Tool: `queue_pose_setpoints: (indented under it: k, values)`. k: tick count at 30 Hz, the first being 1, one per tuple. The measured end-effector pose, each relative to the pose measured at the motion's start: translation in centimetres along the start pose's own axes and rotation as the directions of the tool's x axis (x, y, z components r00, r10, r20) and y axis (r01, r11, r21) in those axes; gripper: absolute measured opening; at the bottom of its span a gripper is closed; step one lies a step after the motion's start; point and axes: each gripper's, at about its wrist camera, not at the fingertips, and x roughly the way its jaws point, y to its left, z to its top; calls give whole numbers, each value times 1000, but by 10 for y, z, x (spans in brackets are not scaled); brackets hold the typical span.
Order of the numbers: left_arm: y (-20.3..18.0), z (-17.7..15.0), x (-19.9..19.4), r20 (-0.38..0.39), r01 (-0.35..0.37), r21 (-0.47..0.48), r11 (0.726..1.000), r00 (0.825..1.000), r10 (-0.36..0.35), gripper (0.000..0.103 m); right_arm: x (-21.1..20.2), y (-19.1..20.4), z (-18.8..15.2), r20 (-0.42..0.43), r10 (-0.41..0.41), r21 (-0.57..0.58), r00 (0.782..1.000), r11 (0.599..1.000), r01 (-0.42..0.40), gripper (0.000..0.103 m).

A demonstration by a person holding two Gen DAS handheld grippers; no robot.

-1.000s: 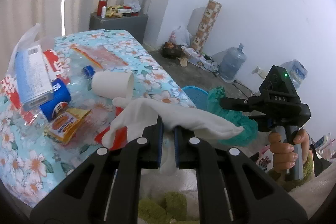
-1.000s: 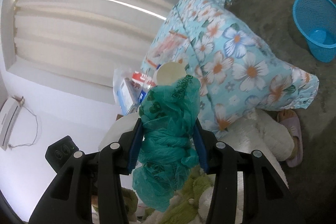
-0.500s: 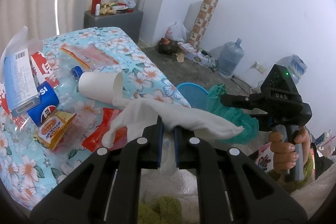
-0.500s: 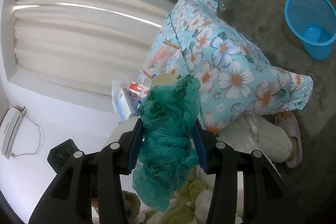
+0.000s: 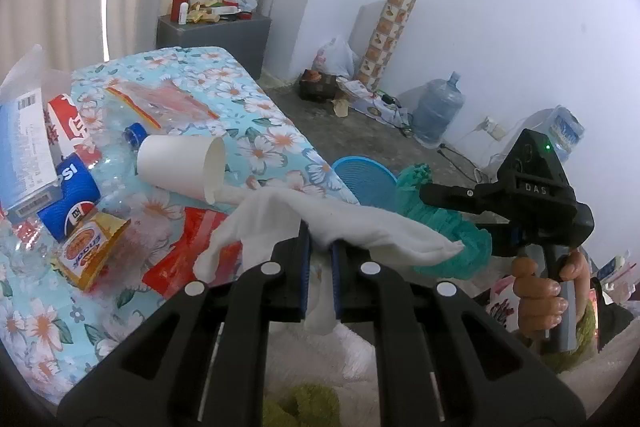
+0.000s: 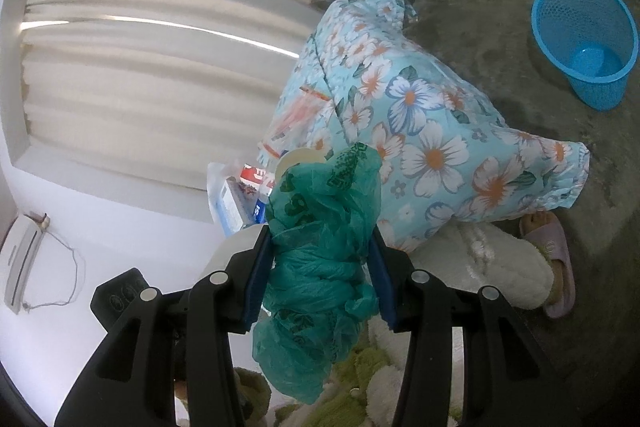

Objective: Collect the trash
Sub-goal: 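Lift the tissue and teal bag and carry both toward the blue wastebasket, then open the left tool over the wastebasket while the right tool releases the teal bag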

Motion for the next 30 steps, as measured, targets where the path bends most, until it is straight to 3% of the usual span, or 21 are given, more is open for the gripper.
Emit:
queue_pose_setpoints:
  k: [5,10,13,15,19,22,25,30]
  values:
    - [-5,6,11,-10,19,4,1000,1000,-19,7,-2,-3,5,21,-8,15,1000,1000,8,45]
    - [-15,29,33,-20,69,11,998,997,-69,7,-18,-9,24,114,-54,43,992,998,50,45]
    - [-26,53,56,-45,117,6,993,992,-117,7,-40,-17,41,206,-108,72,973,993,95,45]
    - [-36,70,76,-72,144,8,990,987,-143,7,-60,-26,56,291,-177,99,940,983,155,45]
    - [-61,105,134,-150,227,-15,974,962,-227,7,-86,-56,83,394,-338,168,855,941,294,45]
    - [-89,126,197,-238,270,-44,962,932,-273,7,-92,-96,103,399,-406,261,822,910,323,45]
    - [-113,136,258,-329,261,-24,965,910,-254,7,-89,-139,126,379,-455,331,806,880,341,45]
    - [-134,143,356,-447,221,-17,975,871,-205,8,-71,-205,174,323,-500,395,804,843,366,46]
